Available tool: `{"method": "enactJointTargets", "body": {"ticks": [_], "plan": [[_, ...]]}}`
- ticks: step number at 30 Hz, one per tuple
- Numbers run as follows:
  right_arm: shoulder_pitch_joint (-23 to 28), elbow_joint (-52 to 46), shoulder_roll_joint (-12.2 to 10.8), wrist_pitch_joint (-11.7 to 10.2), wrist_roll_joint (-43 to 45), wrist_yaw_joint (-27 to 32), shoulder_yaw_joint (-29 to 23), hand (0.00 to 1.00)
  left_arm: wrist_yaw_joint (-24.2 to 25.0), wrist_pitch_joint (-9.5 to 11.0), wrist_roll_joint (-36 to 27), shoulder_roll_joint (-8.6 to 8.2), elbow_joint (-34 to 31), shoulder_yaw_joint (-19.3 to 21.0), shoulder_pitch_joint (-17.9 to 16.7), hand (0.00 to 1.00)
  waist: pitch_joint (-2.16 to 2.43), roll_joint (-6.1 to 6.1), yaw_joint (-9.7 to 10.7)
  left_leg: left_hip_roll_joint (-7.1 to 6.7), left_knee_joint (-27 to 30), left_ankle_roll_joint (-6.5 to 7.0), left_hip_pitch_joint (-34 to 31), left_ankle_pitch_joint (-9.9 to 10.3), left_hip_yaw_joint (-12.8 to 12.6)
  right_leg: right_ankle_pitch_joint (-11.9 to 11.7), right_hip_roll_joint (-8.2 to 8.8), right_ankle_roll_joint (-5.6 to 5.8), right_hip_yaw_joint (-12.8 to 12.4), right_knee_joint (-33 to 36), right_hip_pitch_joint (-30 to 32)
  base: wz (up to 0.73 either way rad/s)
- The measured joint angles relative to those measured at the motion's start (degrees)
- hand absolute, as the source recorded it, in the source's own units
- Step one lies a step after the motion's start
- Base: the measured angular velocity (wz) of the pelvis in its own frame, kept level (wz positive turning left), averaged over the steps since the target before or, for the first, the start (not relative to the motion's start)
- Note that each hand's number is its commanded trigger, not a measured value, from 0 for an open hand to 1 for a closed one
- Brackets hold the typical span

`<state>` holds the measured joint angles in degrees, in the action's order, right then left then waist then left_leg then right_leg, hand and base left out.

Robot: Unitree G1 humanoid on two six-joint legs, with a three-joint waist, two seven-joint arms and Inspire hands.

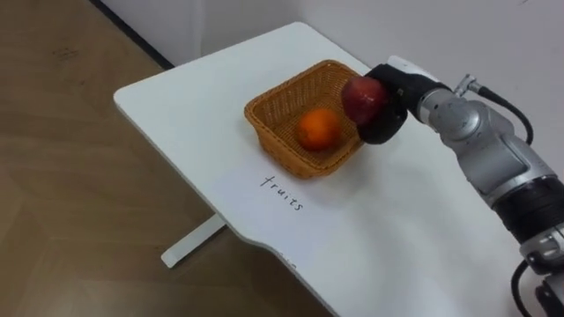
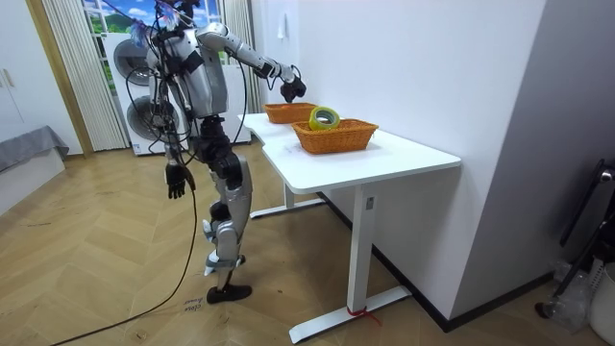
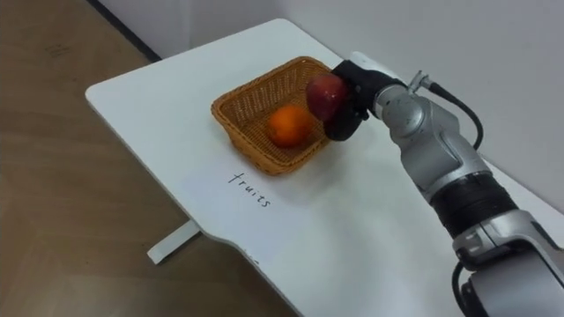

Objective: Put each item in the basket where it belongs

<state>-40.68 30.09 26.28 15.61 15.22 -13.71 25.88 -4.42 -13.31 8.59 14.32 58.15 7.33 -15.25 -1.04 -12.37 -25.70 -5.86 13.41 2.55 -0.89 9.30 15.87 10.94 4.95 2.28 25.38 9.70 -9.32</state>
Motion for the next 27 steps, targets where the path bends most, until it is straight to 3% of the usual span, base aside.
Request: {"method": "enactJointTargets", "body": {"ticks": [15,27], "plan": [[0.25,3.05,-1.06,-0.54,-1.19,3.7,0.01,1.0,-0.38,-0.28,0.07,0.04,-2.64,0.46,-2.14,0.0,-0.47,0.47,-1.19,-0.05,0.34,-0.05,-0.8,0.03,0.02,0.0,-0.02,0.0,0.94,-0.1,0.32,0.0],[0.22,5.25,-2.82,-1.33,-1.22,9.25,0.0,1.0,-1.44,-0.48,0.14,-0.24,-2.92,0.2,-2.17,0.0,-0.46,0.5,-1.44,-0.19,0.2,-0.03,-0.95,0.02,0.77,0.0,0.01,0.0,1.66,-0.17,0.4,0.03]]}}
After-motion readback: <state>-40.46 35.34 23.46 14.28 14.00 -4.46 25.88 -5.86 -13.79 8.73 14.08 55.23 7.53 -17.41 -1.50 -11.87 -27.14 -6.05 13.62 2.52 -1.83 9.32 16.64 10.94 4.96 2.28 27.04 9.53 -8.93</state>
